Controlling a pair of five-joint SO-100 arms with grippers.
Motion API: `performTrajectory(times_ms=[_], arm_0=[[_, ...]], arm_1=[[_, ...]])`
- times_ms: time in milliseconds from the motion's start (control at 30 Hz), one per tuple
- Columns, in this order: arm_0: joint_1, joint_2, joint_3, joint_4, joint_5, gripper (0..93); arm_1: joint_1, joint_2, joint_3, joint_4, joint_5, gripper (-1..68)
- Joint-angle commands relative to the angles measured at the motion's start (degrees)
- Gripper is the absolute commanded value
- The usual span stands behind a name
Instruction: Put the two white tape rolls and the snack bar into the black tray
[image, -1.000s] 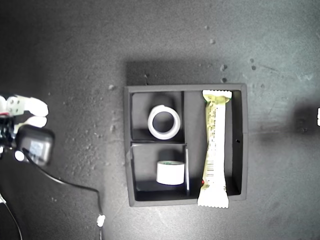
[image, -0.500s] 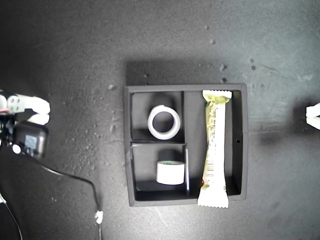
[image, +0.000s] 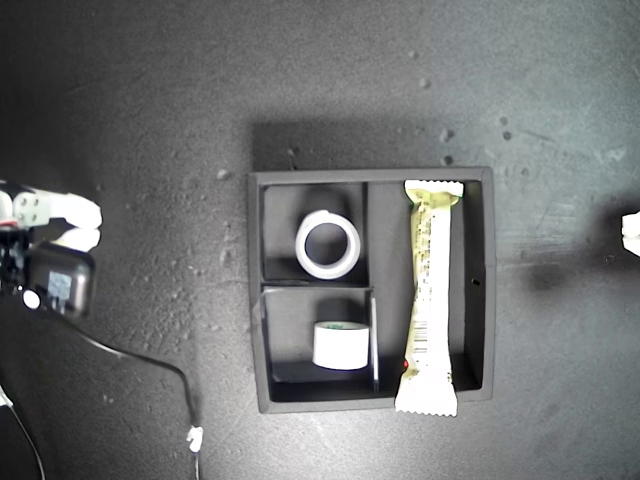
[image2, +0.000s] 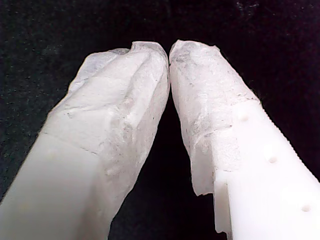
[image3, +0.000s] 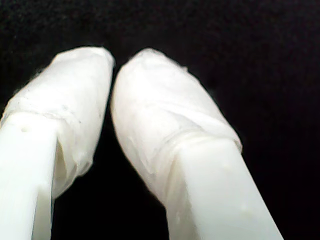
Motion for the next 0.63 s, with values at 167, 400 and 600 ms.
performTrajectory(times_ms=[167, 400, 600], arm_0=[[0.2, 2.8, 3.3, 4.7, -4.0, 0.2], [2.3, 2.8, 3.3, 4.7, 2.5, 0.2], [2.3, 2.8, 3.3, 4.7, 3.8, 0.2]], arm_1=[[-3.2, -0.4, 0.7, 3.7, 10.5, -0.3], [-2.8, -0.1, 0.7, 3.6, -6.0, 0.0], [-3.0, 0.3, 0.7, 3.5, -6.0, 0.0]])
